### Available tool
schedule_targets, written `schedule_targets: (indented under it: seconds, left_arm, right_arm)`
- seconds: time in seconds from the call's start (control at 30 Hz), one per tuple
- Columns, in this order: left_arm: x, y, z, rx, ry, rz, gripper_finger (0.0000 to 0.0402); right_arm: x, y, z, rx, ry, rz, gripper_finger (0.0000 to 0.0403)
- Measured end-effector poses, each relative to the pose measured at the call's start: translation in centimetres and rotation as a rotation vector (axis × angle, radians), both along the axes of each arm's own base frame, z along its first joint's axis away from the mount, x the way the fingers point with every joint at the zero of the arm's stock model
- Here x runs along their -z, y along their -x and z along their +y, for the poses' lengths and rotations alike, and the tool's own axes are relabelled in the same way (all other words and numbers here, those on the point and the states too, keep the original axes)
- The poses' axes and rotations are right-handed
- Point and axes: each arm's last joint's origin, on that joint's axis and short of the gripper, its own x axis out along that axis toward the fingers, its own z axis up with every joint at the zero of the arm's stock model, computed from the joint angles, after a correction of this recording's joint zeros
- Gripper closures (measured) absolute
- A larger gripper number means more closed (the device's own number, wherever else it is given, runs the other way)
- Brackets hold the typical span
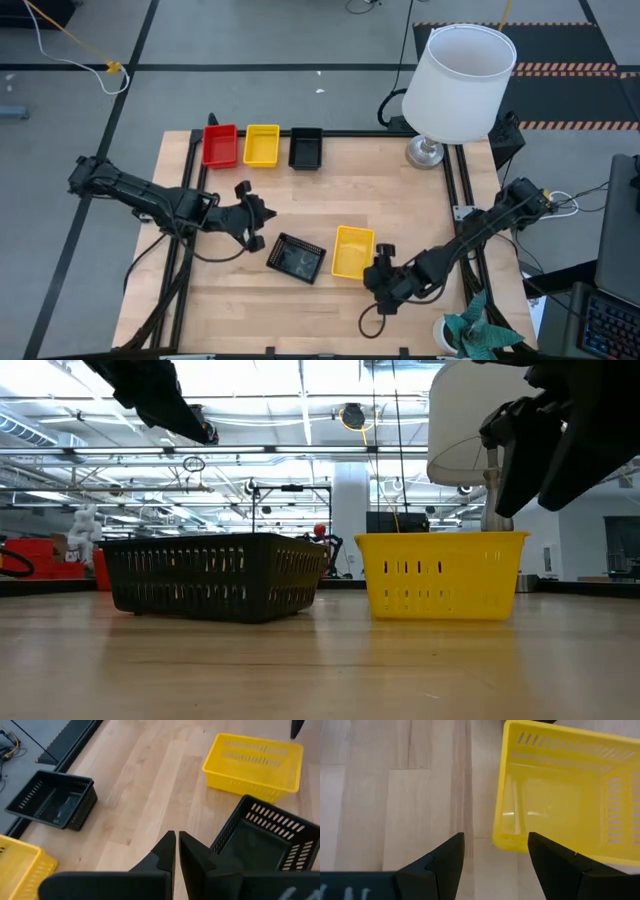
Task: Stack baskets by color
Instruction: Stack the bottom yellow bin on top of the top yellow bin
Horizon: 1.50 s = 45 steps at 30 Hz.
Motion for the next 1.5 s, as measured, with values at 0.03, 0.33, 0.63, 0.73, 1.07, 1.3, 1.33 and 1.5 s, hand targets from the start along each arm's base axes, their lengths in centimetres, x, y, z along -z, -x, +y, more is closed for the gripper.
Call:
schedule_targets:
  seconds: [0.03,0.33,0.63,0.73,1.07,1.3,1.33,1.5]
  left_arm:
    - [0.1,-0.2,0.0,-0.001,-0.002,0.003,0.0376]
    - [1.4,-1.0,-0.3,0.019,-0.037,0.072,0.0376]
    - [1.4,-1.0,-0.3,0.028,-0.029,0.074,0.0376]
    - [1.4,-1.0,-0.3,0.028,-0.028,0.074,0.0376]
    - [1.4,-1.0,-0.3,0.031,-0.023,0.075,0.0376]
    - [1.4,-1.0,-0.3,0.029,-0.02,0.074,0.0376]
    - [1.4,-1.0,-0.3,0.029,-0.019,0.074,0.0376]
    - [1.4,-1.0,-0.3,0.03,-0.018,0.074,0.0376]
  right_arm:
    - [0.0,0.0,0.0,0.001,0.001,-0.001,0.019]
    - [-0.2,-0.6,-0.3,0.008,0.007,-0.038,0.019]
    - [0.0,-1.0,-0.3,-0.009,0.007,-0.059,0.0193]
    - [0.9,-1.3,-0.1,-0.042,0.023,-0.032,0.0201]
    - [1.7,-1.9,-0.5,-0.071,0.049,-0.008,0.0256]
    - [2.6,-1.9,-1.3,-0.058,0.043,0.002,0.0302]
    - [2.8,-1.9,-1.5,-0.062,0.027,0.004,0.0308]
    - [3.6,-1.7,-1.9,-0.073,0.017,0.019,0.0337]
